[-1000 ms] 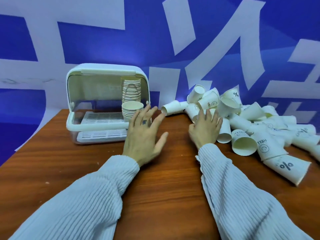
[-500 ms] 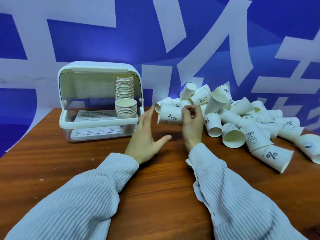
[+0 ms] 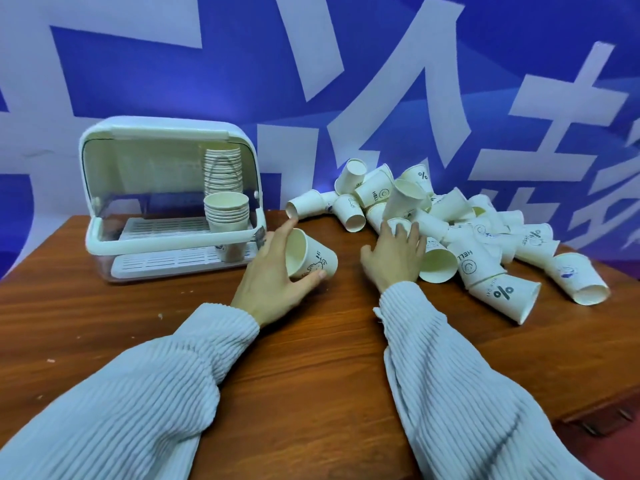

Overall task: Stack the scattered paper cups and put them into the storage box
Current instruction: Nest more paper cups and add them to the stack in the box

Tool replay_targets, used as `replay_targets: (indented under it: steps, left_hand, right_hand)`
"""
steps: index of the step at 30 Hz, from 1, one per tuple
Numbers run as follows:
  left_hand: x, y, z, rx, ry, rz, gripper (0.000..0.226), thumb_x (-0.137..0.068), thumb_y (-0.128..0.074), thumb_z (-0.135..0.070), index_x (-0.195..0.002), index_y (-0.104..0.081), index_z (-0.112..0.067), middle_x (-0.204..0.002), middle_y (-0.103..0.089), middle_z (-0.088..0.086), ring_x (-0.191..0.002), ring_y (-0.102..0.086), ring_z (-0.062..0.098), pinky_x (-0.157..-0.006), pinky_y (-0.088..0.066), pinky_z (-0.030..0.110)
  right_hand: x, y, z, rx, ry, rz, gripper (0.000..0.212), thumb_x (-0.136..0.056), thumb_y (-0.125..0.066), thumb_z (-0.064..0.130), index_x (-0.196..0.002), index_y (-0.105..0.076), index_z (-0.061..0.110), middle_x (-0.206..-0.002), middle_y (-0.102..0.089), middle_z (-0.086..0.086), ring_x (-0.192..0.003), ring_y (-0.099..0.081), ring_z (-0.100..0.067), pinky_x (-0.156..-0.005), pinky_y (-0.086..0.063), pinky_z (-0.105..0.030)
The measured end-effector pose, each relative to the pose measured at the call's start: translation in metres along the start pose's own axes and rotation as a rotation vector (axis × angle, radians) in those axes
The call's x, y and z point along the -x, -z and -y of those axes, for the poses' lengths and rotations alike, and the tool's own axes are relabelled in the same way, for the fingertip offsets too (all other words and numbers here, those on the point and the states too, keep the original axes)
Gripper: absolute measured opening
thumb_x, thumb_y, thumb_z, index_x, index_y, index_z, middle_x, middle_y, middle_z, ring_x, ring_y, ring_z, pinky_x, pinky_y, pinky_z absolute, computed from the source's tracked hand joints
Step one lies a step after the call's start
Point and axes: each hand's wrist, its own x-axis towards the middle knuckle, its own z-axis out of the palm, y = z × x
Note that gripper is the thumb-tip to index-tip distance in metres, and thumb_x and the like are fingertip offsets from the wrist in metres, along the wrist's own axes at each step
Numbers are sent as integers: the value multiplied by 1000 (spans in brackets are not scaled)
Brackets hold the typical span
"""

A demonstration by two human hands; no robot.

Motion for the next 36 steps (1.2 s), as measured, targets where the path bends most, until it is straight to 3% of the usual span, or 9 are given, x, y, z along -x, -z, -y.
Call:
replay_targets:
  steps: [4,9,14,18,22,26,28,32,36]
  left_hand:
    - [0,2,1,-13,12,-31,94,-82,-80,-46,-157,-25,-34,-139,-45,-2,-132,-45,17,-101,-32,27]
    - [-1,3,0,-26,42,-20,96,-82,-79,-49,-158,-22,-35,-138,-44,-1,-132,-45,18,-103,-32,29]
    - [0,2,-2,-43,61,19,97,-83,-79,-49,-159,-20,-36,-138,-43,-2,-134,-41,17,-100,-29,24]
    - [1,3,-1,-48,69,9,97,-82,-79,-50,-159,-20,-37,-136,-44,-5,-132,-44,17,-100,-32,27]
    - [-1,9,-3,-98,38,17,97,-82,-77,-54,-159,-20,-39,-136,-43,-2,-129,-48,19,-100,-34,28]
    - [-10,29,-11,-28,32,-168,98,-80,-74,-62,-160,-24,-34,-142,-44,0,-137,-41,16,-111,-37,36]
    - [-21,48,-17,31,43,-304,98,-82,-75,-60,-160,-27,-26,-140,-44,0,-134,-41,13,-109,-32,22]
    - [-44,104,-15,138,160,-620,99,-83,-80,-47,-161,-27,-16,-130,-35,-2,-121,-41,6,-96,-23,5]
    - [-49,136,1,225,186,-779,88,-82,-82,-38,-151,-34,-15,-141,-42,-1,-129,-43,11,-108,-32,18]
  right_hand:
    - [1,5,9,-22,19,-164,46,-91,-56,37,-135,-60,21,-133,-63,-11,-130,-51,-34,-114,-30,-49]
    - [-1,-3,2,-70,-12,-56,56,-92,-60,38,-145,-54,23,-153,-45,-18,-145,-38,-38,-119,-28,-48]
    - [2,1,9,-92,46,-33,40,-96,-59,42,-128,-64,19,-135,-55,-15,-120,-56,-40,-100,-42,-47]
    - [4,4,12,-202,16,14,56,-93,-63,43,-143,-49,23,-141,-46,-18,-125,-50,-41,-94,-46,-47]
    - [2,7,10,-115,41,257,76,-96,-43,64,-163,-19,36,-150,-49,-18,-133,-51,-42,-99,-45,-49]
    - [11,21,34,-384,122,312,90,-82,-53,65,-161,-22,37,-151,-52,-12,-134,-51,-37,-106,-45,-48]
    - [16,33,53,-705,122,292,93,-77,-59,56,-160,-22,38,-146,-55,-10,-127,-57,-30,-108,-46,-46]
    - [22,55,98,-1075,210,152,69,-91,-76,21,-144,-33,22,-104,-58,14,-82,-64,9,-80,-52,-22]
    - [21,63,147,-1181,340,95,86,-86,-79,11,-151,-25,26,-115,-51,13,-90,-60,17,-82,-50,-10]
